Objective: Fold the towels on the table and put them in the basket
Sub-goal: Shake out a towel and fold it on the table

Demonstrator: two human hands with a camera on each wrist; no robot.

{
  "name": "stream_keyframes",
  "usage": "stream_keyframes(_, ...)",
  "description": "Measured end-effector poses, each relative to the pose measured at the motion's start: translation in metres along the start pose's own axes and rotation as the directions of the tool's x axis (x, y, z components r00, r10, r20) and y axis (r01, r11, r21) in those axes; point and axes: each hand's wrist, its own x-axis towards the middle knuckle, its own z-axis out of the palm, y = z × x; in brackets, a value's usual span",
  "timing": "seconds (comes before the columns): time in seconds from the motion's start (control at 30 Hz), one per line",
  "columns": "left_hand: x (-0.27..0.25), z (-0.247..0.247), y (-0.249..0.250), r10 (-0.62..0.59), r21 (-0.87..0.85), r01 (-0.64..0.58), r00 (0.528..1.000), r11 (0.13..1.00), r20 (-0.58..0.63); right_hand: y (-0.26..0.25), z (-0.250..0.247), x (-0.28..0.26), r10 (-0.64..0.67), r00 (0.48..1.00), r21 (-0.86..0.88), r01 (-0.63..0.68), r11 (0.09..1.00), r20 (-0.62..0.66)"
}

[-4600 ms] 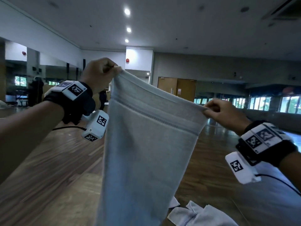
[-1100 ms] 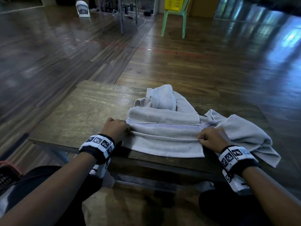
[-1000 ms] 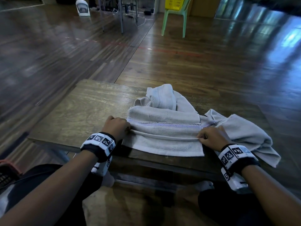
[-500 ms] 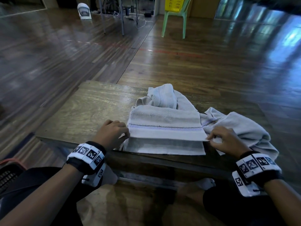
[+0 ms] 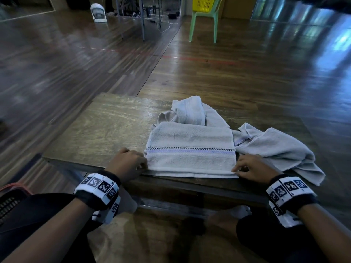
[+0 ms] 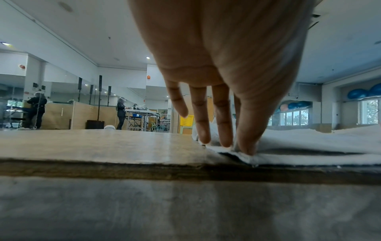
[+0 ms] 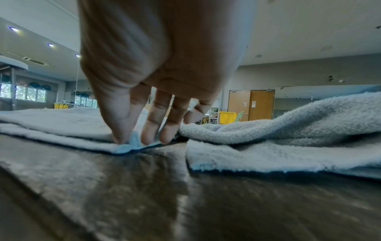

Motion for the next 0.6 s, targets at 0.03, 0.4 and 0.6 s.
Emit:
stream_keyframes(0.03, 0.0001, -0.0003, -0.0005, -0.001, -0.005, 0.001, 1.0, 1.0, 0.007, -0.0006, -0.0002, 0.0, 0.001, 1.0, 0.001, -0.001, 1.0, 0.006)
stream_keyframes(0.4, -0.0045, -0.0035, 0.0005, 0.053, 0.023, -0.055, 0.995, 0.998, 0.088, -0.0048, -0.0036, -0.0016, 0.014, 0.998, 0.046, -0.017, 0.999, 0.062)
stream_keyframes(0.6, -0.0008, 0.0003, 0.001, 0.084, 0.059, -0.089, 0.993, 0.994, 0.083, -0.0049, -0.0031, 0.0003, 0.025, 0.994, 0.011, -0.026, 1.0, 0.105)
